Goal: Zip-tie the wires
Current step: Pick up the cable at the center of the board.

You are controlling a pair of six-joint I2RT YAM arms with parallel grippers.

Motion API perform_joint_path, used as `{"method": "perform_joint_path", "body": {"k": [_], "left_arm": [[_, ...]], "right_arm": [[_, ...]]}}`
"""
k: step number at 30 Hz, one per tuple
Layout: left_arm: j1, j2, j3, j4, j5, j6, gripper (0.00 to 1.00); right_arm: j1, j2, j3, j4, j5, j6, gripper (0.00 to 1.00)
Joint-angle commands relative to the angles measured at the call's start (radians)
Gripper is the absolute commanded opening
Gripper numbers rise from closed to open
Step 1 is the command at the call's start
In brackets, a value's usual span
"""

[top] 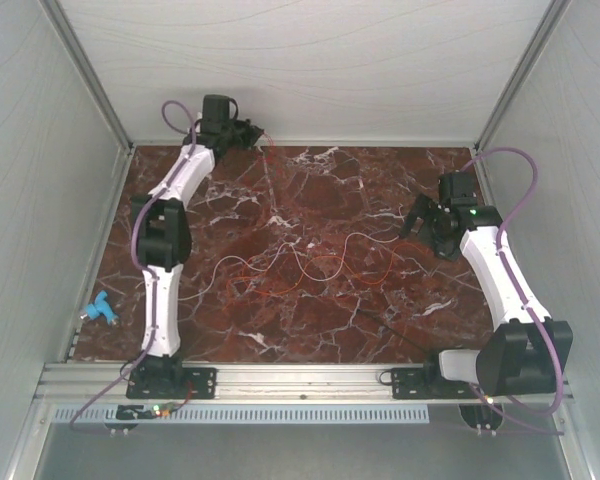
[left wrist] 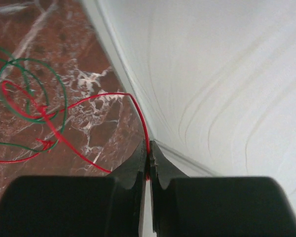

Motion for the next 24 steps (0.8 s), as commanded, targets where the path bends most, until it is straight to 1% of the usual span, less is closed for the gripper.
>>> {"method": "perform_joint_path", "body": {"k": [1,3,5,8,9,11,13,15,16,18,20,21,22,24], "left_arm": [[-0.014,-0.155,0.062,0.038,0.001,0.266,0.00],[-0.023,-0.214,0.064,0.036,-0.028,0.376,0.00],[-0.026,-0.285,-0.011,0.128,-0.009,0.435,0.00],[-0.013,-0.389,-0.132,0.160,0.018,0.350,0.00],[-0.016,-0.421,-0.158,0.190,0.023,0.347,0.00],[-0.023,-0.464,-0.185,0.208,0.008,0.394,0.00],[-0.016,-0.488,-0.168,0.146,0.023,0.410,0.00],[-0.015,-0.532,-0.215,0.206,0.050,0.498,0.00],[-0.011,-0.561,-0.248,0.230,0.071,0.517,0.00],[0.013,-0.600,-0.322,0.260,0.147,0.464,0.00],[0.022,-0.629,-0.419,0.369,0.253,0.458,0.00],[0.023,-0.631,-0.442,0.392,0.290,0.466,0.00],[0.023,-0.624,-0.450,0.393,0.335,0.469,0.00],[0.022,-0.591,-0.426,0.371,0.432,0.484,0.00]], "right_arm": [[-0.006,-0.034,0.007,0.047,-0.028,-0.029,0.92],[-0.006,-0.051,-0.005,0.069,-0.043,-0.038,0.92],[-0.006,-0.076,-0.029,0.110,-0.067,-0.051,0.93],[-0.006,-0.110,-0.060,0.200,-0.082,-0.061,0.94],[-0.006,-0.116,-0.063,0.230,-0.088,-0.064,0.94],[-0.006,-0.124,-0.063,0.300,-0.109,-0.072,0.94],[-0.005,-0.126,-0.067,0.386,-0.169,-0.077,0.94],[-0.002,-0.127,-0.071,0.485,-0.235,-0.082,0.94],[0.005,-0.127,-0.080,0.548,-0.267,-0.082,0.94],[0.030,-0.118,-0.106,0.698,-0.331,-0.080,0.93],[0.079,-0.094,-0.128,0.864,-0.385,-0.091,0.92],[0.110,-0.075,-0.129,0.931,-0.408,-0.114,0.92],[0.159,-0.049,-0.119,0.982,-0.422,-0.143,0.92],[0.219,0.020,-0.076,1.041,-0.438,-0.188,0.94]]}}
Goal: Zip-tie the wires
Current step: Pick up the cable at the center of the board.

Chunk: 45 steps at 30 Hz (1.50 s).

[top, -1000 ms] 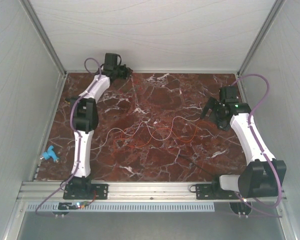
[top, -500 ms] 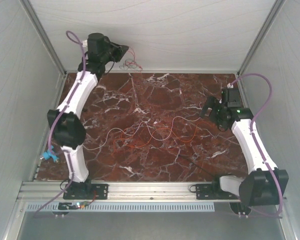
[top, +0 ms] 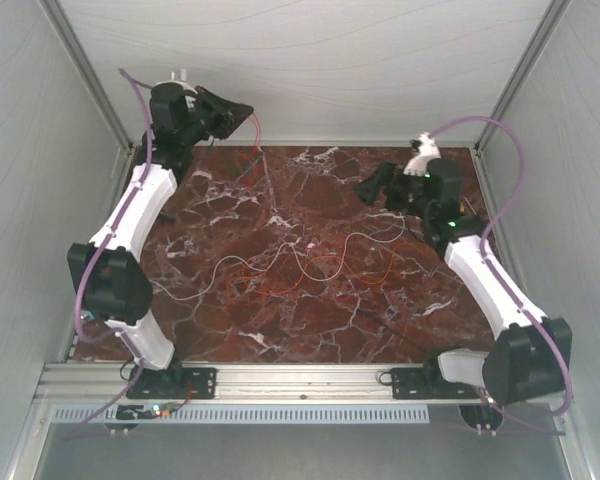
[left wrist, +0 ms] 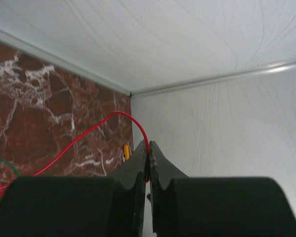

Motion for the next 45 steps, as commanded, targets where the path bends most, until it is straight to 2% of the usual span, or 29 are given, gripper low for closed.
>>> {"method": "perform_joint_path", "body": {"k": [1,6,11,19,26,39,45], "left_arm": [[0.002,0.046,0.026,0.080,0.270,0.048,0.00],[-0.022,0.039,0.001,0.116,0.321,0.051,0.00],[-0.037,0.050,0.012,0.146,0.382,0.016,0.00],[-0.073,0.138,0.182,0.091,0.473,0.020,0.00],[-0.075,0.222,0.326,0.039,0.518,0.032,0.00],[-0.076,0.271,0.365,0.093,0.576,-0.013,0.00],[-0.079,0.276,0.357,0.162,0.592,-0.074,0.00]], "right_arm": [[0.131,0.122,0.069,0.331,-0.120,-0.103,0.94],[0.180,0.302,0.193,0.441,-0.203,-0.100,0.94],[0.194,0.468,0.327,0.515,-0.207,-0.040,0.94],[0.225,0.666,0.528,0.553,-0.166,0.063,0.94],[0.306,0.745,0.576,0.577,-0.135,0.120,0.95],[0.325,0.845,0.626,0.651,-0.035,0.348,0.95],[0.324,0.868,0.662,0.569,0.014,0.373,0.92]]}}
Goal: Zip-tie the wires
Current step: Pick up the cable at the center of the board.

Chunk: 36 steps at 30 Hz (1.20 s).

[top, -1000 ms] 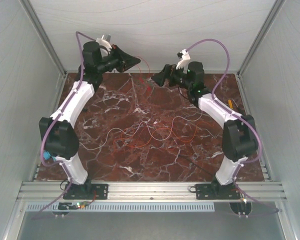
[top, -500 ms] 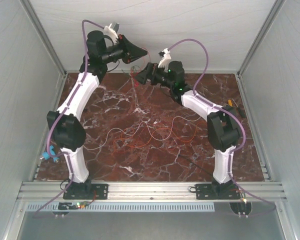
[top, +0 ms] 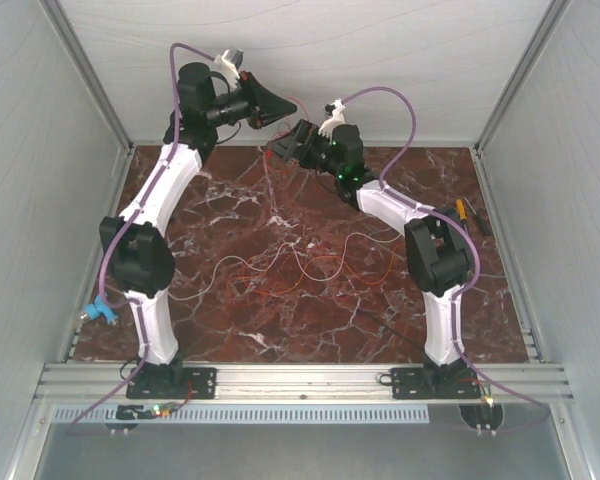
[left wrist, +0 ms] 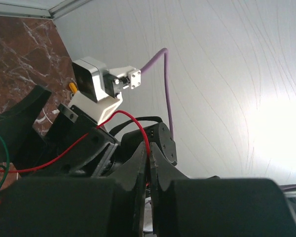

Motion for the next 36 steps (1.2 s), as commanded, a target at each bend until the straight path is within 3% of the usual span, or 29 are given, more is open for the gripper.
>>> {"method": "perform_joint_path", "body": {"k": [1,7,12,17,27,36], "left_arm": [[-0.007,0.009,0.048,0.114,0.056,-0.072,0.00],[-0.019,0.009,0.087,0.191,0.078,-0.151,0.00],[-0.020,0.004,0.146,0.189,0.088,-0.168,0.00],[-0.020,-0.003,0.189,0.185,0.090,-0.181,0.00],[0.013,0.034,0.353,0.199,0.089,-0.235,0.00],[0.095,0.087,0.485,0.516,0.072,-0.429,0.00]], "right_arm": [[-0.001,0.025,0.065,-0.025,0.067,0.029,0.91],[-0.008,0.045,0.070,-0.097,0.113,0.017,0.83],[-0.033,0.074,0.076,-0.143,0.130,0.033,0.62],[-0.054,0.101,0.074,-0.148,0.134,0.033,0.56],[-0.103,0.155,0.072,-0.205,0.134,0.028,0.60],[-0.124,0.186,0.064,-0.257,0.107,0.028,0.66]]}}
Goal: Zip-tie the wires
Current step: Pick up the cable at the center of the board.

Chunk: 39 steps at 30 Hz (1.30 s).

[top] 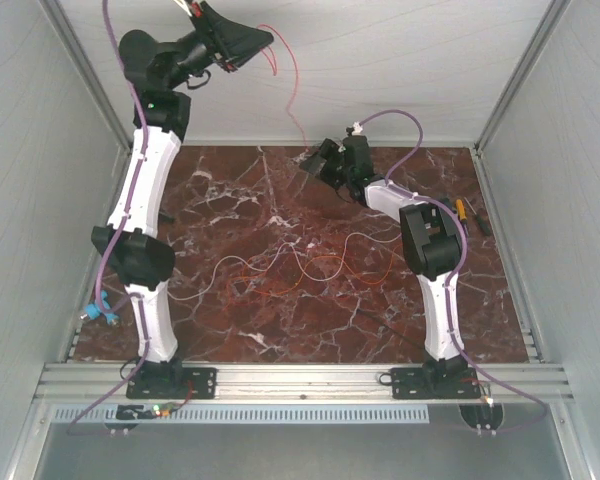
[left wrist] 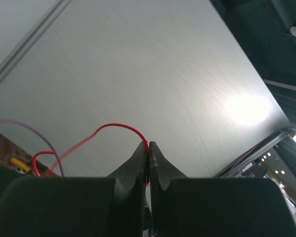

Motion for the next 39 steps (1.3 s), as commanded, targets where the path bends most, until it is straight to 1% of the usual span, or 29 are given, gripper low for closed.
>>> {"method": "perform_joint_path", "body": {"k": [1,4,6,12,15,17,21,25,29,31,36,39], "left_arm": [[0.050,0.036,0.109,0.226,0.002,-0.124,0.00],[0.085,0.030,0.118,0.242,-0.010,-0.137,0.00],[0.099,0.019,0.110,0.257,-0.011,-0.142,0.00],[0.113,0.001,0.112,0.298,-0.045,-0.167,0.00],[0.113,0.003,0.109,0.299,-0.024,-0.171,0.00],[0.113,-0.003,0.086,0.285,-0.007,-0.167,0.00],[0.113,-0.030,0.006,0.294,0.008,-0.155,0.00],[0.112,-0.028,-0.012,0.299,0.028,-0.159,0.00],[0.109,-0.019,-0.012,0.317,0.040,-0.184,0.00],[0.108,-0.018,-0.010,0.322,0.044,-0.194,0.00],[0.106,-0.015,-0.008,0.332,0.056,-0.227,0.00],[0.103,-0.014,-0.007,0.334,0.063,-0.244,0.00]], "right_arm": [[-0.009,0.018,0.018,-0.033,0.000,-0.014,0.67],[-0.017,0.021,0.022,-0.060,-0.003,-0.017,0.70],[-0.021,0.019,0.029,-0.084,-0.004,-0.024,0.71],[-0.026,0.021,0.036,-0.127,0.000,-0.041,0.72],[-0.027,0.017,0.038,-0.126,-0.030,-0.047,0.73],[-0.026,0.004,0.034,-0.099,-0.087,-0.074,0.75],[-0.028,-0.063,-0.045,-0.016,-0.177,-0.154,0.79],[-0.028,-0.148,-0.150,0.084,-0.202,-0.295,0.83],[-0.017,-0.165,-0.168,0.076,-0.241,-0.456,0.85],[-0.008,-0.156,-0.165,0.066,-0.223,-0.514,0.86],[-0.007,-0.093,-0.124,0.103,-0.193,-0.523,0.83],[0.003,-0.070,-0.119,0.179,-0.160,-0.517,0.75]]}}
